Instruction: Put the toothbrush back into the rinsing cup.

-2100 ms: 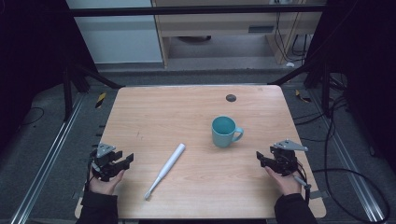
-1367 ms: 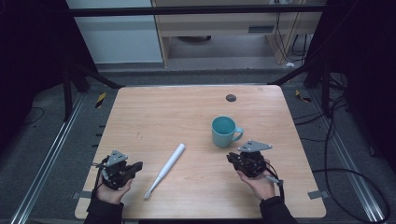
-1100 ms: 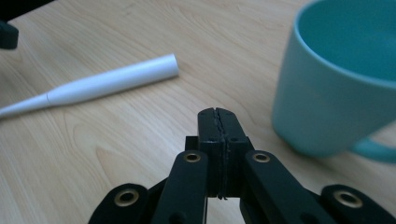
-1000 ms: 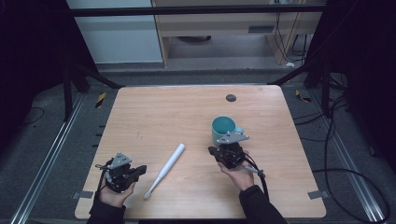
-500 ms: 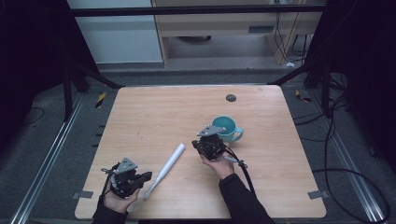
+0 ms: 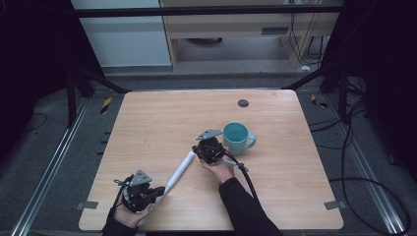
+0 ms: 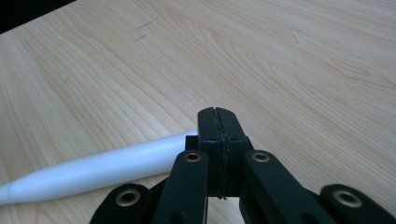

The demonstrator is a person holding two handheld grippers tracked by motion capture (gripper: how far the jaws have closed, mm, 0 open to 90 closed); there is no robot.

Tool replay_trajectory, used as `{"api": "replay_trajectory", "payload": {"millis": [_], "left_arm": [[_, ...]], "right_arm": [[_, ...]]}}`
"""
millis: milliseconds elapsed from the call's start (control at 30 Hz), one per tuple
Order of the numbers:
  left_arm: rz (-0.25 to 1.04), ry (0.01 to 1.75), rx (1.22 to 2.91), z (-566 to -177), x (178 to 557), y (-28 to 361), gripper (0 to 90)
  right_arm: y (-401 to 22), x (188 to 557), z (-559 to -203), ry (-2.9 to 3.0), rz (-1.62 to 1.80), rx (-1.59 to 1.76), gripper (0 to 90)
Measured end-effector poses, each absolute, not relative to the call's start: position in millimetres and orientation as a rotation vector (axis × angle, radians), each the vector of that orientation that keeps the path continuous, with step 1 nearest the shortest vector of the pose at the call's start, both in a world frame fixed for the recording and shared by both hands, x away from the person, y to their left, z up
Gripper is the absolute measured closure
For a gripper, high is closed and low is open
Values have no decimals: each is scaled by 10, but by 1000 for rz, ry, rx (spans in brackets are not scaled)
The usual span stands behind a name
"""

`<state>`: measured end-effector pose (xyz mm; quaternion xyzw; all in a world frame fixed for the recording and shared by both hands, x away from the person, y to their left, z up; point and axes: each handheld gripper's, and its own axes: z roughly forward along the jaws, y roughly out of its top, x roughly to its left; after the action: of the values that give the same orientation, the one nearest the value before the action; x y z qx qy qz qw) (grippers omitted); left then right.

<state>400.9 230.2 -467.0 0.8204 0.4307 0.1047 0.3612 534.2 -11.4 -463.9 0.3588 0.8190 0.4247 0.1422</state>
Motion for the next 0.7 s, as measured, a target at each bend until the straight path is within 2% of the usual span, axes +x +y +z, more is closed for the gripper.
{"api": "replay_trajectory", "payload": {"millis": [700], "left_arm": [[240, 1112, 2187, -4745, 4032, 2240, 900]], "right_arm": [[168, 5439, -4806, 2393, 1201, 1017, 900]]}}
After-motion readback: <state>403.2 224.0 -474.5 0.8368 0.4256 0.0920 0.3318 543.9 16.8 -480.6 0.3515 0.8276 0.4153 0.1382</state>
